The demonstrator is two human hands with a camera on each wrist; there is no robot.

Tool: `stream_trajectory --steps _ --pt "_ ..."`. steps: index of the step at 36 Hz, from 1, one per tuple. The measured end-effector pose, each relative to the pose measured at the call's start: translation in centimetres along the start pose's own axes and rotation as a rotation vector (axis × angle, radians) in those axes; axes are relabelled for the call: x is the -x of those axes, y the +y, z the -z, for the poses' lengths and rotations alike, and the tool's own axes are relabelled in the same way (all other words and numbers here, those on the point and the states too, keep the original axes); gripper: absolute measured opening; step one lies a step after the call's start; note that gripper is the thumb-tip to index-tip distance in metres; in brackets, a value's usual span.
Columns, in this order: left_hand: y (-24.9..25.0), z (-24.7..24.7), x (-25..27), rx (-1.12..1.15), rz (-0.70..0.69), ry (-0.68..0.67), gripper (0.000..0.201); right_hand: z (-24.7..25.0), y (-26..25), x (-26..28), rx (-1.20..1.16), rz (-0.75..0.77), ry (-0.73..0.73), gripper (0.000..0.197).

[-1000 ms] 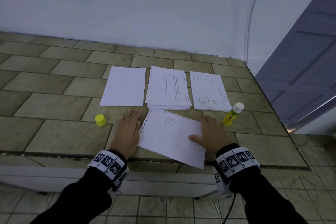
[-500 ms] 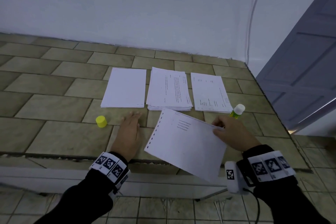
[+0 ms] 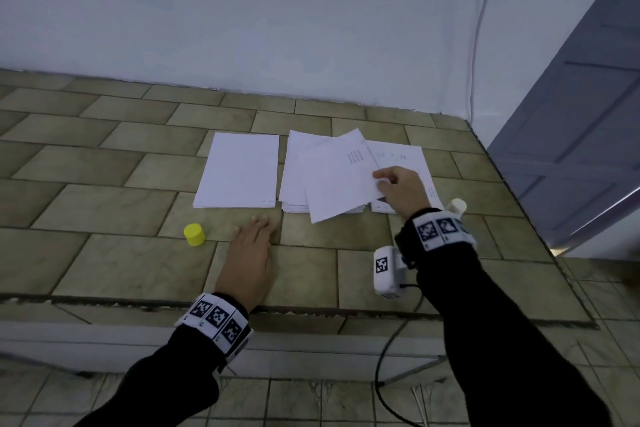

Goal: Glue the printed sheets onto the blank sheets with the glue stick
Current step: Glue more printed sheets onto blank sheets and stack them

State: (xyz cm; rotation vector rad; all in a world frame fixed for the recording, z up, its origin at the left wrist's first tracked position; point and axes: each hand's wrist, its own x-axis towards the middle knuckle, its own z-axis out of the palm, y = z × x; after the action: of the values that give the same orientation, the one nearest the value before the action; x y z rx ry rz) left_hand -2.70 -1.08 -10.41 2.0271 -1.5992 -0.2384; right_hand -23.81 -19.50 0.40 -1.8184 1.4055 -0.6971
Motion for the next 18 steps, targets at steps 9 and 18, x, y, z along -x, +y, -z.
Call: stream_trajectory --steps 9,18 --pt "0.8 0.7 0.0 0.001 0.012 -0.038 0.061 -3.7 -0.1 -2.1 0.207 -0.061 -0.087 0.032" --pt "0.9 0.7 0.2 -0.008 0.021 -0.034 0.059 -5.0 -0.4 -3.2 0.308 -0.106 -0.084 0.032"
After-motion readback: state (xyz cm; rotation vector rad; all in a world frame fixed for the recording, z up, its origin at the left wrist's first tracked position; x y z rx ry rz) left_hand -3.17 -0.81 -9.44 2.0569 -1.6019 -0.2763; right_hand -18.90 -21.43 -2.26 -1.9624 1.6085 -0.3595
